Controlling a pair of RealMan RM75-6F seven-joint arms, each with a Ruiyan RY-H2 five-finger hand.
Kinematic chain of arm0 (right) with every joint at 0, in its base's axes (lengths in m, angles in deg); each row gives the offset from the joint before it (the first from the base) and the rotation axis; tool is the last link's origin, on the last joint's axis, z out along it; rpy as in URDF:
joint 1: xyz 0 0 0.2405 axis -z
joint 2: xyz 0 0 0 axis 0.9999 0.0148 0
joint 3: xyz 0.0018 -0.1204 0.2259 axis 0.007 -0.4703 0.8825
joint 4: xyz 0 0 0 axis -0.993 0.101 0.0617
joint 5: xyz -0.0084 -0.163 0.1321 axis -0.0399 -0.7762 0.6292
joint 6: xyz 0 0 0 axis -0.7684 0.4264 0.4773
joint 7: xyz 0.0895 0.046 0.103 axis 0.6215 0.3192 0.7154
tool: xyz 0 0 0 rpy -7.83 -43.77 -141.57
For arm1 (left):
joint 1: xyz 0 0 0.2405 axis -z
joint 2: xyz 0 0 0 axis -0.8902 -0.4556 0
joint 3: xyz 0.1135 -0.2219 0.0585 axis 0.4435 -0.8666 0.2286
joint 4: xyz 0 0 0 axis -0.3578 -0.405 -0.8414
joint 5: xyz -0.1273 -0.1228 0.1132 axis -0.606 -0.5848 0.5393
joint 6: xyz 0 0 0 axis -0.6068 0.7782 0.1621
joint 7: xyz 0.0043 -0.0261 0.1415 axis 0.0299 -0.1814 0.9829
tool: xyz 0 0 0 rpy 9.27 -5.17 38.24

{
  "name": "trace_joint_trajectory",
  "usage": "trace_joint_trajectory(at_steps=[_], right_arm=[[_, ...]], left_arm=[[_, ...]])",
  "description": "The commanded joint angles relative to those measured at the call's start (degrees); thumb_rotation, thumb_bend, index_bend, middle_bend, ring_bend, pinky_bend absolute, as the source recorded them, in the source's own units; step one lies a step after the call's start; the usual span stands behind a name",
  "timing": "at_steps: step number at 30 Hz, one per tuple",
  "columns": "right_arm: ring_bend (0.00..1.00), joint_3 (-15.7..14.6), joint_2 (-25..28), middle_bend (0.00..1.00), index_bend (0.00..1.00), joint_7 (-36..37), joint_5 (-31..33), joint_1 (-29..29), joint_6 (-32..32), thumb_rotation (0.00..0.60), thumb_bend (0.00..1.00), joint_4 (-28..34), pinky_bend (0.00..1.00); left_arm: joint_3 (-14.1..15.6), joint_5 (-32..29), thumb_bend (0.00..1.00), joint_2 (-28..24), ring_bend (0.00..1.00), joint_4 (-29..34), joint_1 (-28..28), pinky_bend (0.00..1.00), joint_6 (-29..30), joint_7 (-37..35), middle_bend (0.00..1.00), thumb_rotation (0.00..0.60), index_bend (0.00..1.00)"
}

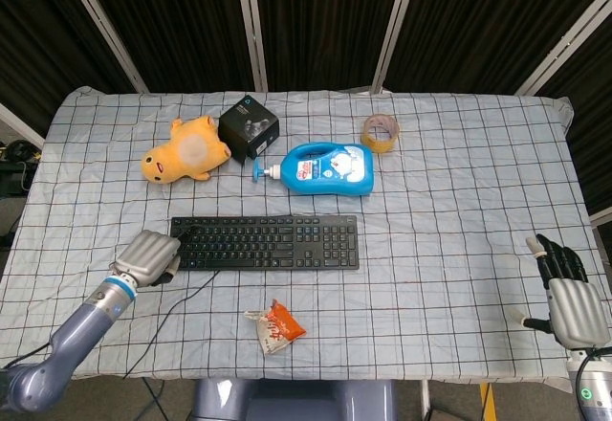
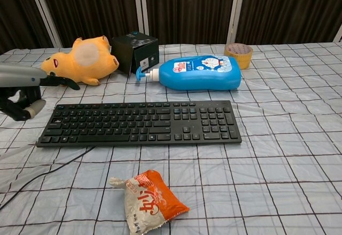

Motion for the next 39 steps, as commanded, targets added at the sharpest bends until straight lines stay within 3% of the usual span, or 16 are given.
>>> trace_joint_trajectory(at_steps=[1, 7, 13, 23, 39], right_arm=[[0.0, 0.0, 0.1, 0.0, 0.04, 0.1, 0.0, 0.0, 0.1, 0.6, 0.08, 0.0, 0.0], [0.0, 0.1, 0.3, 0.0, 0.04, 0.6, 0.3, 0.0, 0.3, 0.6, 0.08, 0.1, 0.0], [0.0, 0.1, 0.3, 0.0, 0.04, 0.9, 0.3, -0.1, 0.4, 0.6, 0.08, 0.1, 0.0], [0.0, 0.2, 0.4, 0.0, 0.04, 1.1, 0.3, 0.0, 0.3, 0.6, 0.08, 0.2, 0.0], [0.0, 0.2, 0.5, 0.0, 0.04, 1.4, 0.3, 0.0, 0.3, 0.6, 0.08, 0.3, 0.0]], left_arm=[[2.8, -16.7, 0.75, 3.8, 0.75, -1.6, 12.2, 0.52, -3.7, 8.1, 0.85, 0.6, 0.0], [5.7, -27.9, 0.76, 7.1, 0.75, -2.5, 21.2, 0.52, -2.4, 11.8, 0.85, 0.6, 0.0], [7.1, -33.6, 0.76, 9.2, 0.75, -2.7, 25.7, 0.52, -2.1, 11.9, 0.85, 0.6, 0.0], [9.8, -36.6, 0.76, 11.0, 0.75, -3.4, 29.5, 0.52, -0.6, 11.3, 0.85, 0.6, 0.0], [12.0, -36.2, 0.76, 12.7, 0.75, -4.4, 31.6, 0.52, 1.4, 8.7, 0.85, 0.6, 0.0]])
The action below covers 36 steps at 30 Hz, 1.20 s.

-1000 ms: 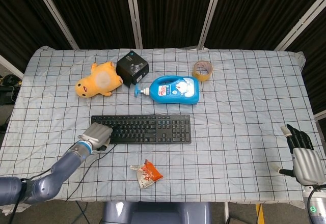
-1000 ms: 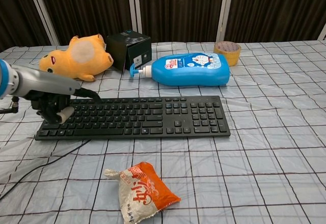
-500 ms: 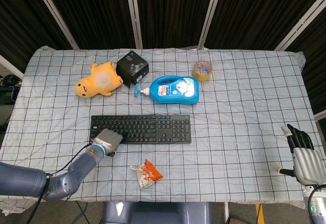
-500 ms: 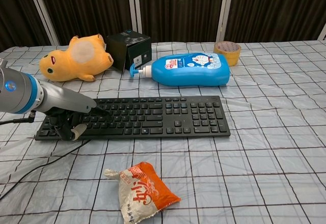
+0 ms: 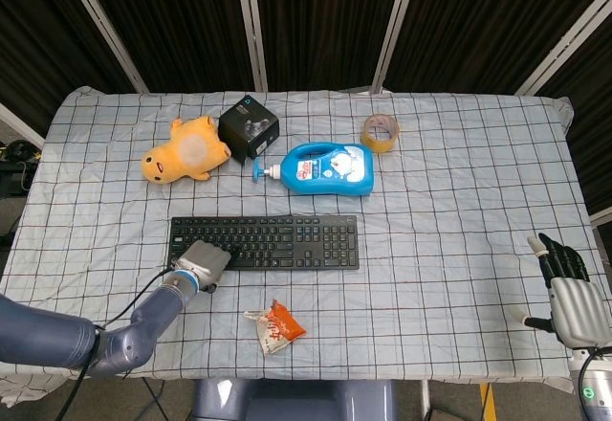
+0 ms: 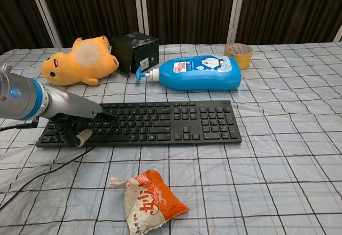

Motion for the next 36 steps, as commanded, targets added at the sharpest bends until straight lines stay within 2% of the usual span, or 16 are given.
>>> trace_joint_trajectory(at_steps=[1, 14, 27, 30, 33, 36], right_arm=[[0.0, 0.0, 0.0, 0.0, 0.04, 0.1, 0.1, 0.0, 0.0, 0.6, 0.08, 0.0, 0.0], [0.0, 0.0, 0.1, 0.0, 0.04, 0.5, -0.1, 0.0, 0.0, 0.6, 0.08, 0.0, 0.0], [0.0, 0.0, 0.0, 0.0, 0.04, 0.5, -0.3, 0.0, -0.1, 0.6, 0.08, 0.0, 0.0], [0.0, 0.0, 0.1, 0.0, 0.04, 0.6, -0.3, 0.0, 0.0, 0.6, 0.08, -0.1, 0.0], [0.0, 0.0, 0.2, 0.0, 0.04, 0.8, -0.2, 0.0, 0.1, 0.6, 0.08, -0.2, 0.0], [0.0, -0.1, 0.3, 0.0, 0.04, 0.8, -0.2, 0.0, 0.2, 0.6, 0.08, -0.3, 0.0]], left_arm=[[0.3, 0.0, 0.76, 0.3, 0.75, -0.3, 0.3, 0.52, 0.1, -0.4, 0.85, 0.6, 0.0], [2.2, -1.1, 0.76, 2.0, 0.75, -2.0, 1.8, 0.52, -0.6, -1.6, 0.85, 0.6, 0.0], [3.2, -0.6, 0.76, 1.6, 0.75, -1.2, 2.4, 0.52, -0.5, -3.6, 0.85, 0.6, 0.0], [3.2, 1.9, 0.76, 1.1, 0.75, -0.9, 2.2, 0.52, 1.1, -3.6, 0.85, 0.6, 0.0], [1.5, 6.2, 0.76, -0.6, 0.74, 1.0, 0.6, 0.51, 4.5, -6.3, 0.84, 0.6, 0.01], [-0.3, 12.0, 0.75, -3.5, 0.66, 4.1, -1.9, 0.45, 8.3, -10.0, 0.76, 0.6, 0.01]])
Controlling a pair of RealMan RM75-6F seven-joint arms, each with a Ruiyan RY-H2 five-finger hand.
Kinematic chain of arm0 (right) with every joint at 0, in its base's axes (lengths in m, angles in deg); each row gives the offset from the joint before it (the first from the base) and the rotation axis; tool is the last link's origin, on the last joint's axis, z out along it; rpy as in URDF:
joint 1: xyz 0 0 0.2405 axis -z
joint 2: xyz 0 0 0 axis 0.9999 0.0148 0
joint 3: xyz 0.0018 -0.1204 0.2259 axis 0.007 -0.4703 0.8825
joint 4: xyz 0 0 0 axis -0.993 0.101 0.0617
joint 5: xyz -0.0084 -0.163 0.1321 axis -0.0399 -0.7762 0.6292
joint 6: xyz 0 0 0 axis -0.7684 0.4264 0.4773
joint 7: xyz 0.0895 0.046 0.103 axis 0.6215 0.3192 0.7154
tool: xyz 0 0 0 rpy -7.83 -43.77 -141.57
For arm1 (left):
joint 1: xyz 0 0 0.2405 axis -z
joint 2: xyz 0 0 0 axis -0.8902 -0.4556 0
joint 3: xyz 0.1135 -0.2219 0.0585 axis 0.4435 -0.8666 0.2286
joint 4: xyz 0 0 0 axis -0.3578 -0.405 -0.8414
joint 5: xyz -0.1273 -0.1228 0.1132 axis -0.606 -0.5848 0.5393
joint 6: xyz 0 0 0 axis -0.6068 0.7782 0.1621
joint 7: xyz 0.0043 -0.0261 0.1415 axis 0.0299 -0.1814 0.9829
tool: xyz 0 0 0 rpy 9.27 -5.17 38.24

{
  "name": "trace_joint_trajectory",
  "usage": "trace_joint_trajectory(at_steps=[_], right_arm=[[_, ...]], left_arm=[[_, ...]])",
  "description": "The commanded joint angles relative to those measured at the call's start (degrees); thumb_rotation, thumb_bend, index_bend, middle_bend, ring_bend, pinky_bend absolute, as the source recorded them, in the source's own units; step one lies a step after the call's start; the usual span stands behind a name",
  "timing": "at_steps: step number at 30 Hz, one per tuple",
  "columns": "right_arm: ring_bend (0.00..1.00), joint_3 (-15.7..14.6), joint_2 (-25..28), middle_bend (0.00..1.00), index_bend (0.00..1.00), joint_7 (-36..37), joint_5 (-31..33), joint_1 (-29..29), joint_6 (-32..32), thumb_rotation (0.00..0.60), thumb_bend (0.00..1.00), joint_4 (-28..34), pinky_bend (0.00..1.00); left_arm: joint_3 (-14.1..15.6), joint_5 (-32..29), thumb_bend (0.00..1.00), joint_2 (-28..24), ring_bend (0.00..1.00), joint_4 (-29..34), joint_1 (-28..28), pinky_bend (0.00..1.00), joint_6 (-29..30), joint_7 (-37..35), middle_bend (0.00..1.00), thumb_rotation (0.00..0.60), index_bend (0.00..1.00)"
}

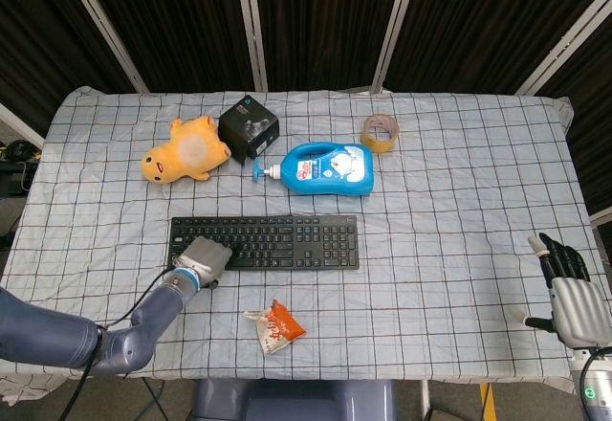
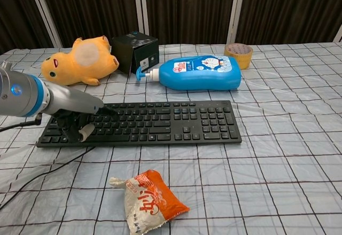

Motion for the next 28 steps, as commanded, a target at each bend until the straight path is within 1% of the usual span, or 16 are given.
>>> trace_joint_trajectory(at_steps=[1, 3, 4, 6, 7, 8, 9, 10, 11, 12, 15, 18, 20, 23, 25, 28], right_arm=[[0.0, -0.1, 0.0, 0.0, 0.04, 0.0, -0.2, 0.0, -0.1, 0.6, 0.08, -0.1, 0.0], [0.0, -0.1, 0.0, 0.0, 0.04, -0.1, -0.3, 0.0, -0.1, 0.6, 0.08, -0.1, 0.0], [0.0, -0.1, 0.0, 0.0, 0.04, -0.1, -0.3, 0.1, -0.2, 0.6, 0.08, -0.1, 0.0], [0.0, -0.1, 0.0, 0.0, 0.04, -0.3, -0.3, 0.1, -0.2, 0.6, 0.08, -0.1, 0.0], [0.0, -0.1, 0.0, 0.0, 0.04, -0.4, -0.3, 0.1, -0.2, 0.6, 0.08, -0.1, 0.0], [0.0, -0.2, 0.0, 0.0, 0.04, -0.5, -0.4, 0.1, -0.3, 0.6, 0.08, -0.1, 0.0], [0.0, -0.2, 0.0, 0.0, 0.04, -0.7, -0.5, 0.1, -0.3, 0.6, 0.08, -0.1, 0.0], [0.0, -0.3, 0.0, 0.0, 0.04, -0.8, -0.7, 0.1, -0.3, 0.6, 0.08, -0.1, 0.0], [0.0, -0.4, 0.0, 0.0, 0.04, -1.1, -0.9, 0.1, -0.4, 0.6, 0.08, -0.1, 0.0], [0.0, -0.4, 0.0, 0.0, 0.04, -1.3, -1.1, 0.1, -0.5, 0.6, 0.08, -0.1, 0.0], [0.0, -0.6, -0.1, 0.0, 0.04, -1.9, -1.7, 0.1, -0.8, 0.6, 0.08, -0.3, 0.0], [0.0, -0.8, -0.2, 0.0, 0.04, -2.5, -2.1, 0.1, -0.9, 0.6, 0.08, -0.6, 0.0], [0.0, -0.9, -0.3, 0.0, 0.03, -2.7, -2.5, 0.0, -1.0, 0.6, 0.08, -0.8, 0.0], [0.0, -1.0, -0.6, 0.0, 0.03, -3.1, -3.2, 0.0, -1.4, 0.6, 0.08, -1.4, 0.0], [0.0, -1.1, -0.8, 0.0, 0.03, -3.3, -3.6, 0.0, -1.5, 0.6, 0.08, -1.6, 0.0], [0.0, -1.3, -1.1, 0.0, 0.03, -3.8, -3.8, 0.0, -1.5, 0.6, 0.08, -1.9, 0.0]], left_arm=[[-2.7, 8.9, 0.75, -4.6, 0.62, 4.9, -4.2, 0.42, 6.4, -5.6, 0.72, 0.6, 0.01], [-2.8, 14.2, 0.7, -7.2, 0.48, 7.8, -6.9, 0.35, 10.0, -8.2, 0.55, 0.6, 0.0], [-2.1, 17.5, 0.67, -8.9, 0.42, 9.7, -8.9, 0.32, 12.5, -9.2, 0.47, 0.6, 0.0], [-0.3, 23.6, 0.54, -11.2, 0.24, 12.2, -12.5, 0.22, 16.4, -10.7, 0.2, 0.6, 0.0], [0.8, 26.3, 0.49, -12.2, 0.17, 13.1, -14.3, 0.17, 18.0, -11.3, 0.12, 0.6, 0.0], [2.3, 28.9, 0.41, -13.2, 0.08, 13.8, -16.4, 0.1, 19.8, -11.9, 0.04, 0.6, 0.0], [3.7, 31.7, 0.32, -14.0, 0.02, 14.3, -18.5, 0.04, 21.4, -12.4, 0.01, 0.6, 0.0], [4.9, 33.6, 0.26, -14.6, 0.0, 14.4, -20.0, 0.02, 22.7, -12.7, 0.0, 0.6, 0.0], [6.8, 37.6, 0.19, -15.3, 0.0, 14.2, -23.0, 0.0, 25.1, -13.6, 0.0, 0.6, 0.0], [8.1, 40.5, 0.13, -15.6, 0.0, 13.7, -25.2, 0.0, 26.9, -14.4, 0.0, 0.6, 0.0], [11.3, 48.8, 0.05, -15.9, 0.0, 10.9, -32.4, 0.0, 32.5, -18.4, 0.0, 0.6, 0.0], [12.6, 55.9, 0.03, -14.7, 0.0, 5.4, -39.3, 0.0, 38.4, -23.7, 0.0, 0.6, 0.0], [12.9, 58.5, 0.03, -14.0, 0.0, 2.1, -42.6, 0.0, 41.5, -26.0, 0.0, 0.6, 0.0], [12.8, 63.2, 0.03, -11.1, 0.0, -5.8, -49.1, 0.0, 47.4, -30.5, 0.0, 0.6, 0.0], [12.7, 65.4, 0.03, -10.2, 0.0, -9.5, -51.6, 0.0, 49.0, -31.5, 0.0, 0.6, 0.0], [11.9, 66.9, 0.03, -9.7, 0.0, -12.2, -54.0, 0.0, 49.8, -32.4, 0.0, 0.6, 0.0]])
